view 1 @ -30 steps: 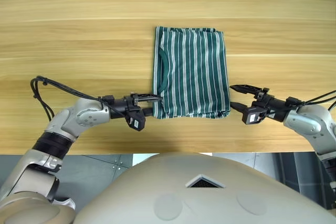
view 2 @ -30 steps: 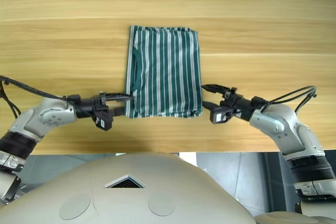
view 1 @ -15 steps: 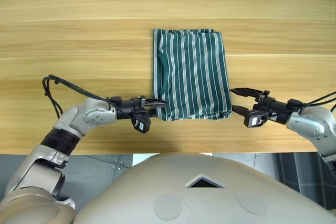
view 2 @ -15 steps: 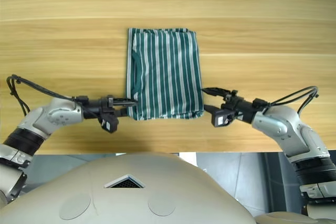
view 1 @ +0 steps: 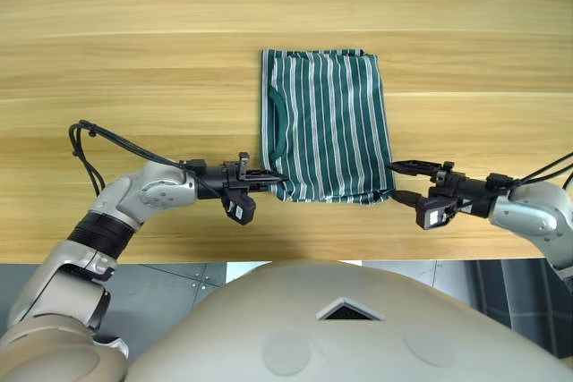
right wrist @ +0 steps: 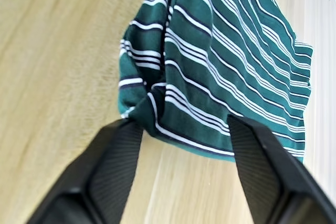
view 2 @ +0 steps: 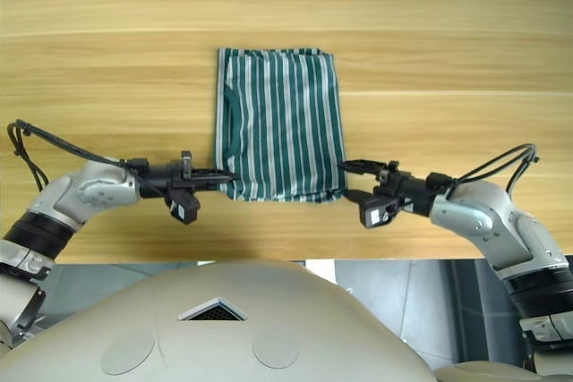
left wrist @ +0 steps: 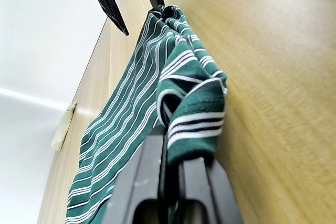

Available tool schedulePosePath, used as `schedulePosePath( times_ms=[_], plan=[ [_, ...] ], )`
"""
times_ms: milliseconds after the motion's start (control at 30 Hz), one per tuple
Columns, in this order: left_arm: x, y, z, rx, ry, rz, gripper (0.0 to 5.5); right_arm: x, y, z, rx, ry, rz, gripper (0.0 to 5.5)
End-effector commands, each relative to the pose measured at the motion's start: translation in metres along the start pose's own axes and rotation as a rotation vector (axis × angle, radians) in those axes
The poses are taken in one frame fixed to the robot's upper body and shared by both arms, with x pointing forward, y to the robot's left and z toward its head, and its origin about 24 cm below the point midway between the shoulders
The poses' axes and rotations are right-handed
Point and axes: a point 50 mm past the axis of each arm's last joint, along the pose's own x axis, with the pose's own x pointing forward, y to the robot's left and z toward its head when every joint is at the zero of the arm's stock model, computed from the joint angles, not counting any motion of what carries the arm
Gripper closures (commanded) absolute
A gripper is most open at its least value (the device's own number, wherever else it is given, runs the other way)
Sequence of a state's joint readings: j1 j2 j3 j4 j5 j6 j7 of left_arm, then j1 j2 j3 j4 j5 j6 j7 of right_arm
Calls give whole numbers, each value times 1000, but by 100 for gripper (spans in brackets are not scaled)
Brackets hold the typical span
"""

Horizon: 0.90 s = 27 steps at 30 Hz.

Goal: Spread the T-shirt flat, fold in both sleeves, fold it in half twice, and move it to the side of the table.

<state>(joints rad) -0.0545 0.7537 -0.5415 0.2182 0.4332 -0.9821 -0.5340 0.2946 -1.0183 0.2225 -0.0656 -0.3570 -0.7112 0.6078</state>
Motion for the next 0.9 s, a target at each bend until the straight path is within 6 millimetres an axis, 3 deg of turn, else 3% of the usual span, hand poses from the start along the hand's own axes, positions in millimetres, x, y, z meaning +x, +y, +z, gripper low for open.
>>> schedulePosePath(
  times_ms=[33,400,667,900],
  plan=[
    [-2,-49,-6,-127,88,-208,546,8,12,-3,18,3,61,344],
    [-6,-51,-10,-150,109,-195,547,13,13,-2,23,-11,26,537],
    [-12,-54,-8,-193,111,-157,548,8,1,10,38,-75,-84,539],
    [-22,-70,16,-297,98,-86,548,-1,23,20,186,-75,-87,539]
  ],
)
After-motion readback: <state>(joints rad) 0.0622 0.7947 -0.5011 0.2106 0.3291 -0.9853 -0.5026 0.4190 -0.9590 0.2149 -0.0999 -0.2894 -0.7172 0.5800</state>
